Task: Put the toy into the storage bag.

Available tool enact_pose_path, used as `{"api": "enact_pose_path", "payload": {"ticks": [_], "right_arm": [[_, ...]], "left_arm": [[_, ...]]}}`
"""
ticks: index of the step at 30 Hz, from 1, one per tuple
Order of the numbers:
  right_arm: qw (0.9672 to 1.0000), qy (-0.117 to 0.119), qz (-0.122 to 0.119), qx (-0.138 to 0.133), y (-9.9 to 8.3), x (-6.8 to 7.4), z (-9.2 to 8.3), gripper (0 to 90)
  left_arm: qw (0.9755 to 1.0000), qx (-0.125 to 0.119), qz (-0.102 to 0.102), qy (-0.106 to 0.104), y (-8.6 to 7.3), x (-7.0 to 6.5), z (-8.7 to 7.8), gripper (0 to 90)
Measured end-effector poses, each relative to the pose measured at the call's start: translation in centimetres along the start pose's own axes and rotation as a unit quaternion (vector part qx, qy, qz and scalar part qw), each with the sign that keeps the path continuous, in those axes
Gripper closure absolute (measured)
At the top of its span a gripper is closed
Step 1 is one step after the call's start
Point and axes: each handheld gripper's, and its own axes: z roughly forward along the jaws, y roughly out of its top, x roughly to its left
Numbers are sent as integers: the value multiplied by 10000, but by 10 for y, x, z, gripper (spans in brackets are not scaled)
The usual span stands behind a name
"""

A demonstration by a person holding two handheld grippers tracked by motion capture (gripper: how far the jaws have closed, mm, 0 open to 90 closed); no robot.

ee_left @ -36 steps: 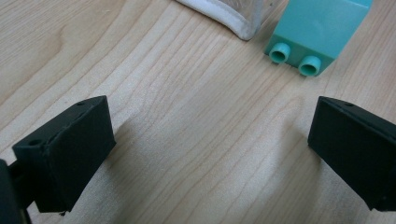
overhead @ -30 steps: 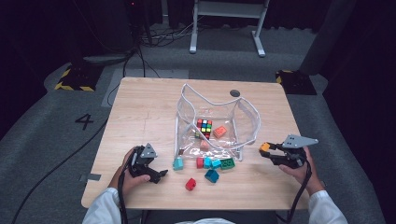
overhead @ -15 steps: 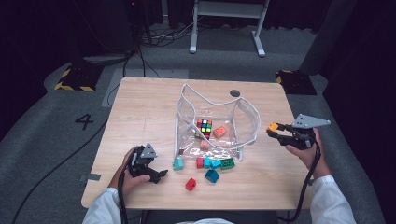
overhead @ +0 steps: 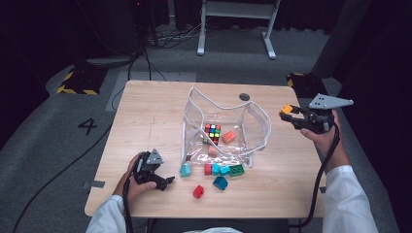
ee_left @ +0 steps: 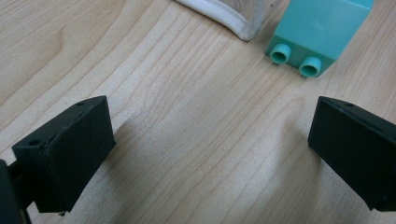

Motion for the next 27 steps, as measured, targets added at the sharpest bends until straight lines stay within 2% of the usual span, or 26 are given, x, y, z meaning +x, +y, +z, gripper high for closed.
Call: {"api": "enact_pose_path", "payload": {"ticks": [6, 8, 10, 15, 21, 24, 25, 27], "right_arm": [[9999, 51, -92, -21, 20, 3, 9, 589], [9999, 90, -58, -29, 25, 5, 12, 589], [9998, 123, -137, -35, 31, 8, 18, 589], [9995, 301, -101, -82, 35, 16, 26, 590], [9986, 426, -314, 31, 43, 27, 41, 590], [9979, 539, -354, 72, 45, 30, 50, 589], [9971, 660, -355, 92, 46, 32, 55, 590], [9969, 704, -343, 93, 47, 34, 58, 590]], "left_arm": [[10000, -7, 0, -7, 0, 0, 0, 4], [10000, -5, -2, -9, 0, 0, 0, 4], [10000, 5, 2, 8, 0, 0, 0, 4], [10000, 4, 1, 7, 0, 0, 0, 4], [10000, 7, 1, 6, 0, 0, 0, 4], [10000, 4, 1, 7, 0, 0, 0, 4], [10000, 1, 1, 1, 0, 0, 0, 4], [10000, 1, 0, 2, 0, 0, 0, 4]]}}
